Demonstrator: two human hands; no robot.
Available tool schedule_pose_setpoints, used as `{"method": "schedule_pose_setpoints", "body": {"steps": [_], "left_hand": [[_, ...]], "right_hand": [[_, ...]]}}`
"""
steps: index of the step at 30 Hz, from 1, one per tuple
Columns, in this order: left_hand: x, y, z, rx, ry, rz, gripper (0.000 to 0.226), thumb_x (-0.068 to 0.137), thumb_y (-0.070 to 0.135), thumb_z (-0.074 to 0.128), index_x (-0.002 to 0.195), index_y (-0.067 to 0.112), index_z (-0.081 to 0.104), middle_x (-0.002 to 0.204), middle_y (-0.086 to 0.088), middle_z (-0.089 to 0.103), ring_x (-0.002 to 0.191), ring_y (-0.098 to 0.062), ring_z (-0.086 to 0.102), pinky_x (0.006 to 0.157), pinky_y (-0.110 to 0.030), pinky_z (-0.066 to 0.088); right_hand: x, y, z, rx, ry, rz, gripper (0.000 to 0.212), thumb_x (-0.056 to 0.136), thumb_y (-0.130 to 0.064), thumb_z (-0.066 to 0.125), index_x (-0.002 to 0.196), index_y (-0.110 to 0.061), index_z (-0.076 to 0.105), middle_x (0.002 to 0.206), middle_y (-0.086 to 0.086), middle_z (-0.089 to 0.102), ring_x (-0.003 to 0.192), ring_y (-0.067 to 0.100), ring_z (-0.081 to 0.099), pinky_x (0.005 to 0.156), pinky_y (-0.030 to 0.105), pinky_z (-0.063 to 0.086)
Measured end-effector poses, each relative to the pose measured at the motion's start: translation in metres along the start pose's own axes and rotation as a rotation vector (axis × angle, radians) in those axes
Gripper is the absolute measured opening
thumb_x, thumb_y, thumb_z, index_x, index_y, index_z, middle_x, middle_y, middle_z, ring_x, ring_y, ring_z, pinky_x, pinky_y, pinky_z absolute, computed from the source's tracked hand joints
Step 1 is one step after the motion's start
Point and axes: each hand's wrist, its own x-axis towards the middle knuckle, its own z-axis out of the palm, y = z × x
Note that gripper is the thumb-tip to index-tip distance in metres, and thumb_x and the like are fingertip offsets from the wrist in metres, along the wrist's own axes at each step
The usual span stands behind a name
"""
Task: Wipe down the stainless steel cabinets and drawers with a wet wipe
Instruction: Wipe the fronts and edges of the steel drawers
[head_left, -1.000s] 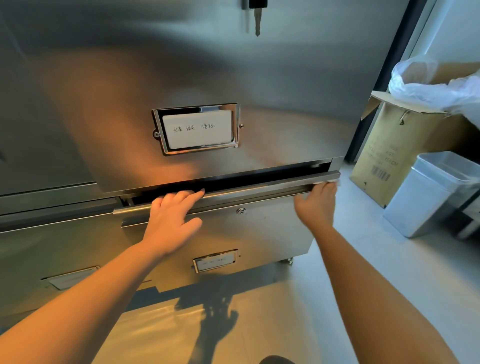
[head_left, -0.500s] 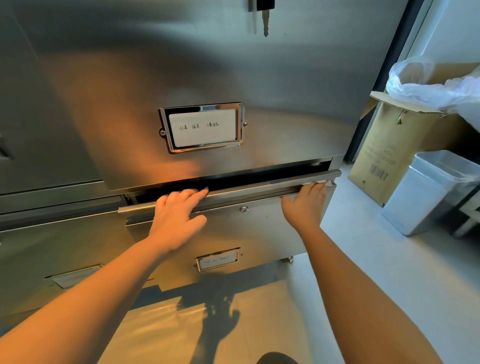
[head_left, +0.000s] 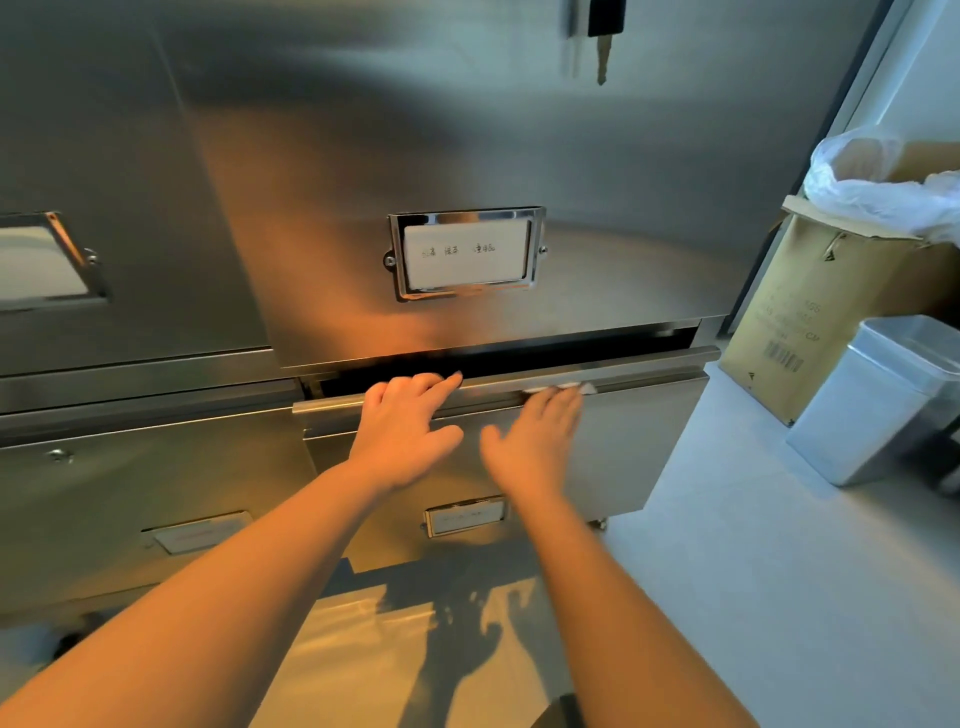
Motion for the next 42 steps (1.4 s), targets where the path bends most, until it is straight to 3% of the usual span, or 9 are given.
{"method": "schedule_pose_setpoints", "body": {"steps": [4, 8, 14, 17, 22, 28, 32, 36, 42], "left_hand": [[0.000, 0.000, -0.004, 0.007, -0.027, 0.012, 0.076, 0.077, 0.051, 0.025, 0.151, 0.033, 0.033, 0.147, 0.007, 0.041, 0.134, -0.015, 0.030, 0.111, -0.035, 0.012], [-0.008, -0.012, -0.014, 0.092, -0.101, 0.088, 0.080, 0.077, 0.049, 0.031, 0.155, 0.031, 0.023, 0.156, 0.004, 0.031, 0.141, -0.017, 0.024, 0.115, -0.037, 0.014], [-0.050, -0.078, -0.039, 0.145, 0.027, -0.068, 0.074, 0.081, 0.043, 0.037, 0.153, 0.023, 0.031, 0.141, -0.004, 0.047, 0.131, -0.023, 0.037, 0.112, -0.037, 0.024], [-0.050, -0.082, -0.038, -0.040, 0.016, -0.082, 0.067, 0.089, 0.029, 0.050, 0.153, 0.022, 0.031, 0.144, -0.006, 0.042, 0.133, -0.020, 0.032, 0.109, -0.033, 0.030], [-0.047, -0.092, -0.044, -0.151, -0.077, -0.076, 0.072, 0.084, 0.030, 0.044, 0.154, 0.027, 0.029, 0.147, -0.002, 0.039, 0.135, -0.015, 0.027, 0.108, -0.031, 0.030], [-0.047, -0.100, -0.045, -0.202, -0.116, -0.054, 0.070, 0.091, 0.012, 0.050, 0.153, 0.032, 0.027, 0.152, 0.001, 0.034, 0.139, -0.014, 0.023, 0.111, -0.029, 0.024], [-0.049, -0.098, -0.045, -0.236, -0.116, -0.045, 0.074, 0.080, 0.025, 0.045, 0.153, 0.026, 0.031, 0.150, 0.000, 0.037, 0.139, -0.014, 0.023, 0.109, -0.023, 0.020], [-0.048, -0.097, -0.043, -0.225, -0.084, -0.055, 0.067, 0.089, 0.020, 0.050, 0.152, 0.029, 0.031, 0.150, 0.001, 0.037, 0.140, -0.015, 0.023, 0.113, -0.032, 0.025], [-0.047, -0.097, -0.044, -0.213, -0.133, -0.064, 0.071, 0.087, 0.024, 0.048, 0.154, 0.034, 0.025, 0.153, 0.002, 0.031, 0.141, -0.014, 0.020, 0.112, -0.033, 0.025]], "right_hand": [[-0.053, -0.058, 0.040, -0.045, -0.050, -0.325, 0.086, 0.091, -0.055, 0.031, 0.154, -0.013, -0.010, 0.154, 0.019, -0.025, 0.140, 0.033, -0.033, 0.110, 0.045, -0.028], [-0.045, -0.040, 0.029, -0.090, -0.022, -0.271, 0.085, 0.089, -0.044, 0.043, 0.154, -0.009, 0.003, 0.161, 0.020, -0.009, 0.146, 0.031, -0.022, 0.117, 0.050, -0.016], [-0.037, -0.035, 0.024, -0.030, 0.027, -0.097, 0.087, 0.082, -0.033, 0.050, 0.153, -0.001, 0.010, 0.160, 0.024, -0.004, 0.148, 0.035, -0.014, 0.120, 0.052, -0.006], [-0.063, -0.075, 0.046, -0.045, 0.000, -0.197, 0.091, 0.084, -0.041, 0.054, 0.154, -0.006, 0.007, 0.160, 0.023, -0.009, 0.146, 0.037, -0.020, 0.119, 0.052, -0.011], [-0.091, -0.114, 0.063, -0.111, -0.058, -0.377, 0.095, 0.088, -0.053, 0.052, 0.155, -0.014, -0.004, 0.160, 0.019, -0.016, 0.144, 0.034, -0.028, 0.117, 0.052, -0.016], [-0.059, -0.078, 0.041, 0.014, 0.082, -0.003, 0.083, 0.082, -0.030, 0.053, 0.152, -0.001, 0.017, 0.160, 0.025, -0.003, 0.149, 0.035, -0.007, 0.120, 0.051, -0.001], [-0.096, -0.134, 0.069, -0.053, 0.013, -0.282, 0.086, 0.089, -0.042, 0.049, 0.155, -0.007, 0.005, 0.160, 0.023, -0.007, 0.147, 0.037, -0.017, 0.116, 0.051, -0.018], [-0.106, -0.144, 0.078, -0.156, -0.045, -0.413, 0.084, 0.092, -0.044, 0.047, 0.155, -0.015, -0.001, 0.161, 0.017, -0.011, 0.143, 0.031, -0.029, 0.113, 0.053, -0.023], [-0.049, -0.056, 0.032, -0.095, 0.068, 0.021, 0.086, 0.085, -0.030, 0.052, 0.153, -0.001, 0.009, 0.161, 0.021, -0.004, 0.149, 0.032, -0.008, 0.120, 0.053, 0.001]]}}
